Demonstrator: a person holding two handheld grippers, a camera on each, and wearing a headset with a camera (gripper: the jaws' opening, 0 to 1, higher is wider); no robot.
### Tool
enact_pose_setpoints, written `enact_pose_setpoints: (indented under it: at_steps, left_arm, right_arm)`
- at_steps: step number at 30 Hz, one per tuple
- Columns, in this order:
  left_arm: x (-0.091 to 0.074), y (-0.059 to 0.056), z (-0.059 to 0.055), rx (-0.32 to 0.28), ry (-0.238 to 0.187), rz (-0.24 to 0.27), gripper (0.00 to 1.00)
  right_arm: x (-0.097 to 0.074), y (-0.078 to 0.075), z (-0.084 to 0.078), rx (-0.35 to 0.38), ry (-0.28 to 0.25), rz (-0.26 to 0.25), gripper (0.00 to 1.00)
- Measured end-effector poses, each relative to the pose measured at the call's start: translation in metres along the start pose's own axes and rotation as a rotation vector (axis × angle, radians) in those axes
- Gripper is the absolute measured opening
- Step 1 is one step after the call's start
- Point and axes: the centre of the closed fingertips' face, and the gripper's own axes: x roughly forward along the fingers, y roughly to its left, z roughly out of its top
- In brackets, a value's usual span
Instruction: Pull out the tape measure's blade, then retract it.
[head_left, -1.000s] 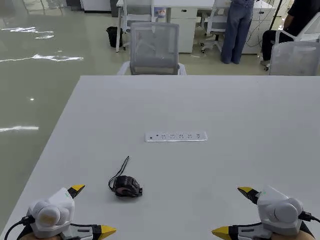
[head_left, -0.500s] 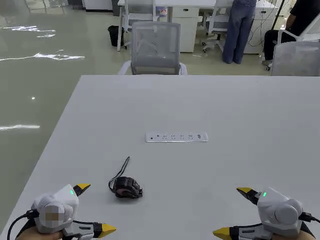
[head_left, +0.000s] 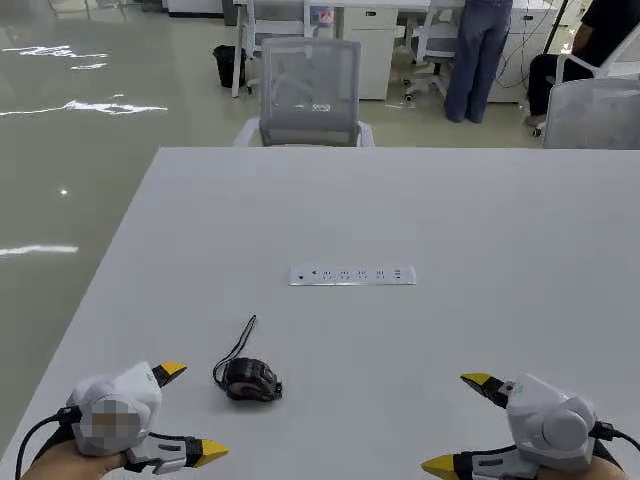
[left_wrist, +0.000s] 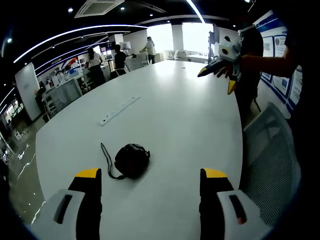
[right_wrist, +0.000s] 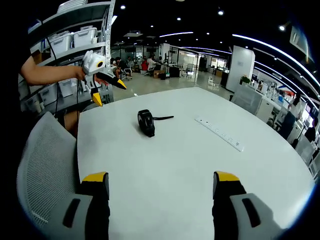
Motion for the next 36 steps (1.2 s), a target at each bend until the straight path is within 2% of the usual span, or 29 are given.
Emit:
enact_pose_setpoints:
  at_steps: [15,17,24,32,36]
  left_arm:
    - [0.023,0.016,-0.002,0.08,0.049,-0.041,0.69]
    - [0.026,0.017,-0.004,0.099,0.065,-0.049,0.67]
    - [0.035,0.023,0.0,0.109,0.062,-0.066,0.61]
    - [0.05,0.031,-0.012,0.157,0.108,-0.079,0.55]
    - [0.057,0.034,-0.013,0.171,0.121,-0.093,0.52]
  right_arm:
    - [0.029,-0.006,0.009,-0.066,0.006,0.065,0.78]
    - [0.034,-0.007,0.009,-0.073,0.008,0.078,0.77]
    - [0.05,-0.009,0.013,-0.119,0.004,0.104,0.74]
    - [0.07,-0.01,0.017,-0.151,0.004,0.141,0.69]
    - [0.082,-0.011,0.018,-0.163,0.01,0.162,0.66]
